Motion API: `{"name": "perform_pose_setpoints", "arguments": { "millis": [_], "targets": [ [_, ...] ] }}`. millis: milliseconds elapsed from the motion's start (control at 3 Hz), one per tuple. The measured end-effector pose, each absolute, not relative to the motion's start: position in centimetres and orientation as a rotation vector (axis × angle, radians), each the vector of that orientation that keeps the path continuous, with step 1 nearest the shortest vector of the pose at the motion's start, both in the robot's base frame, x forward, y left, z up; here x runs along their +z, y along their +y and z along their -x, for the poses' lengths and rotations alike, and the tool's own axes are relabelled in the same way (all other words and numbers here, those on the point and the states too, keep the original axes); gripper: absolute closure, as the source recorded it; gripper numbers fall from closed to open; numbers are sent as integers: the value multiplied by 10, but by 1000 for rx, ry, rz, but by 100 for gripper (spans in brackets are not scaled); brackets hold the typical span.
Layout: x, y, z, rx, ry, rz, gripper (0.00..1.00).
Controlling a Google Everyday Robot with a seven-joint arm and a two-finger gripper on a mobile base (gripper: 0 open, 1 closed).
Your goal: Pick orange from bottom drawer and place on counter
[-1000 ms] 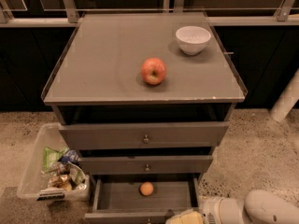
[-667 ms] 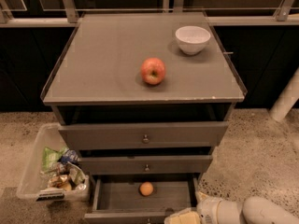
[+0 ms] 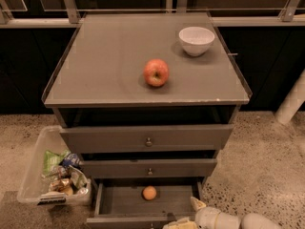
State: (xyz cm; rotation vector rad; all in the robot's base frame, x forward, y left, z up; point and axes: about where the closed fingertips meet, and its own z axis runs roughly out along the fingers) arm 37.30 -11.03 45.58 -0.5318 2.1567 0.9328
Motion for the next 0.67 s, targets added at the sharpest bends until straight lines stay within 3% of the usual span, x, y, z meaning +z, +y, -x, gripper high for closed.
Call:
{"name": "perform_pose_setpoints", "arguments": {
  "millis": [667],
  "targets": [
    [439,-107,-372,890,2172,502,0]
  ]
}}
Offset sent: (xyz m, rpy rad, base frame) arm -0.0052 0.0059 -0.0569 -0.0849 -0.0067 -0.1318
